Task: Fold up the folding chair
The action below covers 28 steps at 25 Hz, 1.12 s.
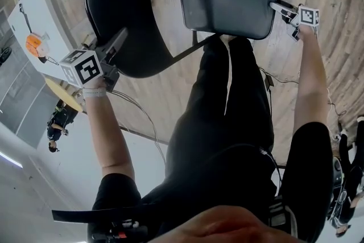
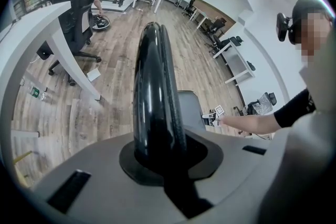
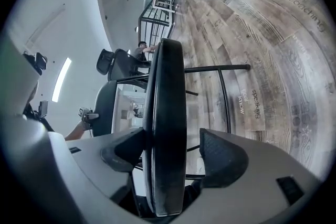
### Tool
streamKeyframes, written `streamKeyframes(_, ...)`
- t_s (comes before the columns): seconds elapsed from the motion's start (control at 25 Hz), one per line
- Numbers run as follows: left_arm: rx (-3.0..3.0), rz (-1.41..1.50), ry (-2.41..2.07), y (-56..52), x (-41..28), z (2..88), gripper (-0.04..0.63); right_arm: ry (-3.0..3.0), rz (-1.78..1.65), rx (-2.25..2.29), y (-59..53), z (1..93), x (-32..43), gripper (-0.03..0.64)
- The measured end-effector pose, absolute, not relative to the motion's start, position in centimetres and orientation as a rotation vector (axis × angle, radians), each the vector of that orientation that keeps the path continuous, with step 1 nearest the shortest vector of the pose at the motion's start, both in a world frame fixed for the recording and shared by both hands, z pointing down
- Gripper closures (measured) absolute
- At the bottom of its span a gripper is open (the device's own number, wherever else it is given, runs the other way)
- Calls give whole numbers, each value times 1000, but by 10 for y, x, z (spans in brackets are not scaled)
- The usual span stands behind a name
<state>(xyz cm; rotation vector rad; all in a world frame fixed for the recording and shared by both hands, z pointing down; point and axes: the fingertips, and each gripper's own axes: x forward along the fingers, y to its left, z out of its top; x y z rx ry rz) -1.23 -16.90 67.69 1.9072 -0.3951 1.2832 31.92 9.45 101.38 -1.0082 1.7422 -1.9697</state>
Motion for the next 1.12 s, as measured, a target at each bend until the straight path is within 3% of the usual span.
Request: streamKeyframes(1.12, 1915, 1300, -415, -166, -14, 664, 545, 1705, -1867, -909, 65, 990, 310, 345)
